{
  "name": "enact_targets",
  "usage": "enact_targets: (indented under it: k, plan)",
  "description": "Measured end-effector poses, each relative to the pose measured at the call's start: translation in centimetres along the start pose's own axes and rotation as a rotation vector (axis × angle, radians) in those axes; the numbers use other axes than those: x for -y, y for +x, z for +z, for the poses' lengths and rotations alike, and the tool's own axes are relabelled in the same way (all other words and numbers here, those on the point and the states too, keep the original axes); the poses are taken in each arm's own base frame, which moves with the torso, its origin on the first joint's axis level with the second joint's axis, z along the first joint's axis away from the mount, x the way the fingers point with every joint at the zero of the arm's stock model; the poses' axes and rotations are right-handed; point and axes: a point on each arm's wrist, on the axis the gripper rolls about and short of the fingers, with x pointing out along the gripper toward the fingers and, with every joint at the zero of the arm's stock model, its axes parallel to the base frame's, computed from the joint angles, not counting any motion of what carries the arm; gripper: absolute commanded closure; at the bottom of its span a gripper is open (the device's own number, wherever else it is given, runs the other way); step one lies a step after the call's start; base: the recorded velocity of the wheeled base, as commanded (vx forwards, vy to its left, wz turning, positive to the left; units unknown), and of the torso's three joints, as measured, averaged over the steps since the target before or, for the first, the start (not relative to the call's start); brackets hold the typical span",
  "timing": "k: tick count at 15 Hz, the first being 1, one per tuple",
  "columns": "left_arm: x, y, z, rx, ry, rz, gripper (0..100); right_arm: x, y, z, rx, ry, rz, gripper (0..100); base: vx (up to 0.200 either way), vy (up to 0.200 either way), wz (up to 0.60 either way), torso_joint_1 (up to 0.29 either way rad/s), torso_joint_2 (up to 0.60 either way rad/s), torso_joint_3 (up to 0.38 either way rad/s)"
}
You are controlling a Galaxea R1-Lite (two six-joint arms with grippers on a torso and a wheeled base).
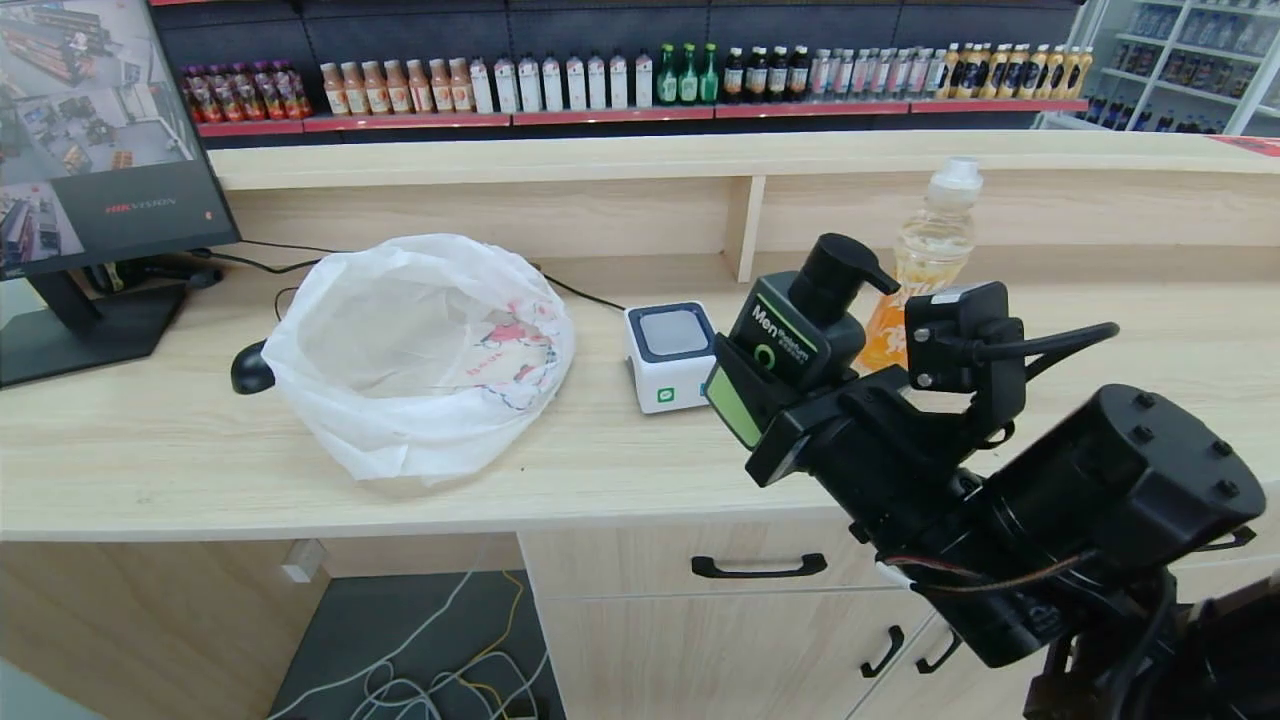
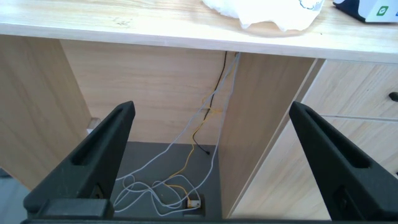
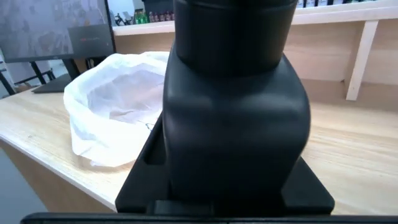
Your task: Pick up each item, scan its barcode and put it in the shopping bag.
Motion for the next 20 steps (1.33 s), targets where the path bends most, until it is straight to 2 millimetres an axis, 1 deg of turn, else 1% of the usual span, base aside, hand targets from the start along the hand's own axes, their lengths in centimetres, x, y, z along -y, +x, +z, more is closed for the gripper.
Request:
enact_targets:
  k: [3,7,14,20]
  plan:
    - [0.0,0.0,0.0,0.000,0.000,0.000,0,-0.1,0.2,-0.2,0.000,-0.010,0.040,100,0.000,0.000,0.00,0.000,0.00,0.000]
    - [0.0,0.0,0.0,0.000,0.000,0.000,0,0.9,0.2,-0.6,-0.015,0.020,0.008,100,0.000,0.000,0.00,0.000,0.00,0.000]
    - [0.0,0.0,0.0,0.000,0.000,0.000,0,1.1,0.3,-1.2,-0.033,0.034,0.000,100,0.000,0.000,0.00,0.000,0.00,0.000]
    - [0.0,0.0,0.0,0.000,-0.002,0.000,0,1.1,0.5,-1.5,-0.040,0.046,-0.002,100,0.000,0.200,0.00,0.007,0.01,0.002]
